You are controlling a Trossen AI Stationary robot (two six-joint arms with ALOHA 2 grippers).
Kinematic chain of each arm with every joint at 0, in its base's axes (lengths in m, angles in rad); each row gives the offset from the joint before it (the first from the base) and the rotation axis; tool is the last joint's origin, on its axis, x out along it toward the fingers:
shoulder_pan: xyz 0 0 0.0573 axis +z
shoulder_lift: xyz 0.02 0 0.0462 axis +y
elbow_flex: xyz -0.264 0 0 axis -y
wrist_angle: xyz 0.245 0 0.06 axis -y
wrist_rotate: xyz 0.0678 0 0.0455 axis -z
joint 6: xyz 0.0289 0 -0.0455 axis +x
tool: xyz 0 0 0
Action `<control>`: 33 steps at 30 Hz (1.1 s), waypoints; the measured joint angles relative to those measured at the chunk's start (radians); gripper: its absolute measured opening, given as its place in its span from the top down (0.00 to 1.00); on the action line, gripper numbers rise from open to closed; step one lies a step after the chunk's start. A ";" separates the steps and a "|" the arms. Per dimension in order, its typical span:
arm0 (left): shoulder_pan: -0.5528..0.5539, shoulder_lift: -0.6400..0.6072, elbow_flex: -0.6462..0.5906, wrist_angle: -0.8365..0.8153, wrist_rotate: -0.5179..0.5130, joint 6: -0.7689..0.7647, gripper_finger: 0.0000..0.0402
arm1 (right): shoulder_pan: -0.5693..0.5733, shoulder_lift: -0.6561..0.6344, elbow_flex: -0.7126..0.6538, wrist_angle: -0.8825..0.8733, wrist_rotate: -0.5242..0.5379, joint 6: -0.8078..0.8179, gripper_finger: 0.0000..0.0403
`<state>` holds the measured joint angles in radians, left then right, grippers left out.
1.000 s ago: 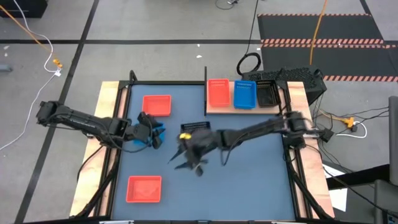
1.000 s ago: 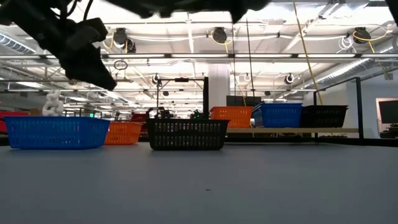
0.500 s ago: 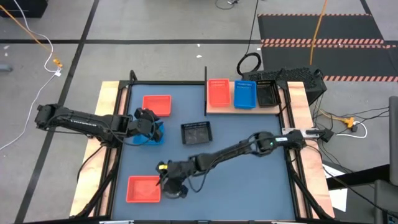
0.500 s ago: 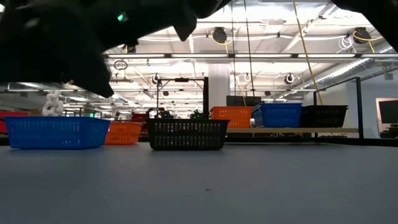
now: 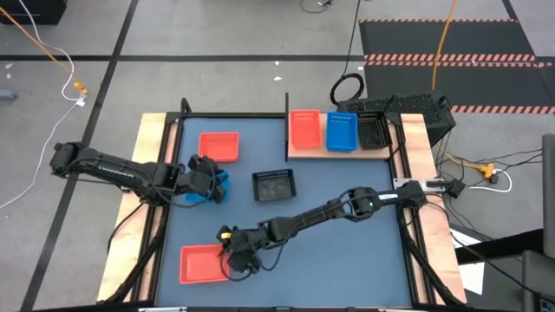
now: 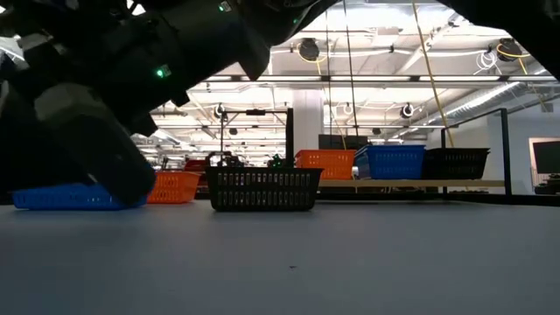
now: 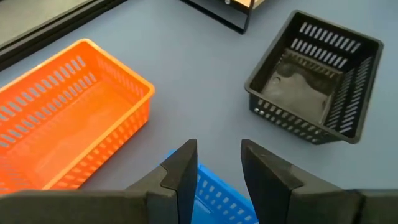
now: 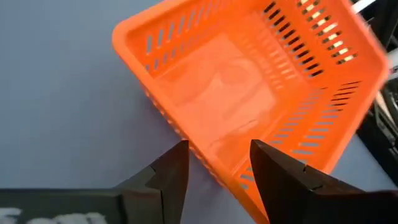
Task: Stack baskets on shelf by color
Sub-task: Put the bottom orange basket on the shelf
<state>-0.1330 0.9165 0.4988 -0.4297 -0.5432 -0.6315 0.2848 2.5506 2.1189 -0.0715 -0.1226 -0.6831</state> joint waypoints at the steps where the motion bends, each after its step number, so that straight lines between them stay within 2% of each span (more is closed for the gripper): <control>1: -0.005 0.000 0.000 0.000 0.000 0.000 0.68 | -0.001 -0.001 0.000 -0.013 -0.001 -0.006 0.61; 4: -0.015 0.000 0.000 -0.001 0.000 0.002 0.68 | -0.002 -0.008 0.000 -0.053 -0.005 -0.042 0.70; 9: -0.015 -0.005 0.000 -0.042 -0.008 0.027 0.68 | 0.002 -0.043 -0.001 -0.137 -0.009 -0.124 0.96; 14: -0.013 -0.026 -0.001 -0.168 -0.032 -0.060 0.68 | 0.005 -0.112 -0.002 -0.357 -0.007 -0.082 0.99; 20: -0.015 -0.103 0.009 -0.325 -0.019 -0.186 0.68 | -0.005 -0.279 -0.015 -0.674 -0.004 0.195 0.99; 22: -0.015 -0.135 0.027 -0.376 -0.015 -0.194 0.68 | -0.005 -0.352 -0.051 -0.752 0.012 0.231 0.99; 28: -0.016 -0.207 0.093 -0.438 -0.015 -0.114 0.68 | -0.005 -0.633 -0.197 -0.826 0.180 0.284 1.00; 33: -0.016 -0.220 0.122 -0.430 -0.039 -0.039 0.68 | -0.057 -0.869 -0.324 -0.819 0.484 0.309 1.00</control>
<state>-0.1486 0.6960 0.6212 -0.8595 -0.5818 -0.6702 0.2281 1.6821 1.7953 -0.8902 0.3613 -0.3741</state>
